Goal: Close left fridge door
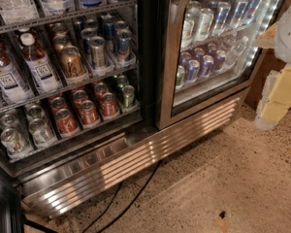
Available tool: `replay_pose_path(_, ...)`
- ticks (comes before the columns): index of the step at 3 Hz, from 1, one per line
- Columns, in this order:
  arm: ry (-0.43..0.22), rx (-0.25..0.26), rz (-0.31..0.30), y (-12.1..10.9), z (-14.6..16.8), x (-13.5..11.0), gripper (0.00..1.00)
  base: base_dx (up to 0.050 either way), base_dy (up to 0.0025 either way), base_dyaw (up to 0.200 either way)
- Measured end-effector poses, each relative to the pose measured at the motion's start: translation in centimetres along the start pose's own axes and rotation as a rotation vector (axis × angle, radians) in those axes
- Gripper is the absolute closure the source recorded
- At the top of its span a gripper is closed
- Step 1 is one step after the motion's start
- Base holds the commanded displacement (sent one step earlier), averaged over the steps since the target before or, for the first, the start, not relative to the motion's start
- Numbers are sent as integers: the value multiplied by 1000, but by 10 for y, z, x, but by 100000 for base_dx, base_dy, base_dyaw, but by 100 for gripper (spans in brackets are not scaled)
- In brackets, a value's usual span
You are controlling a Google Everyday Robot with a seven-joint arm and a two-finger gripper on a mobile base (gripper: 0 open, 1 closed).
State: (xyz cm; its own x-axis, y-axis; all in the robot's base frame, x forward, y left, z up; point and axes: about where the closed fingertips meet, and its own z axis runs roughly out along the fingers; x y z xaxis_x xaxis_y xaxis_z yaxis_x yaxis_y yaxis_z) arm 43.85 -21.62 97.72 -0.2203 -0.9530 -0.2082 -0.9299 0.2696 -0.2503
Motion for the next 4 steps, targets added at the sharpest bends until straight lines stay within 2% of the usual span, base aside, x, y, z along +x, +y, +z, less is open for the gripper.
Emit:
replay_pose_path(1, 0, 0, 0, 0, 0, 0, 0, 3, -6, -19937)
replay_pose_path(4, 0, 0, 0, 0, 0, 0, 0, -5000, 1, -10)
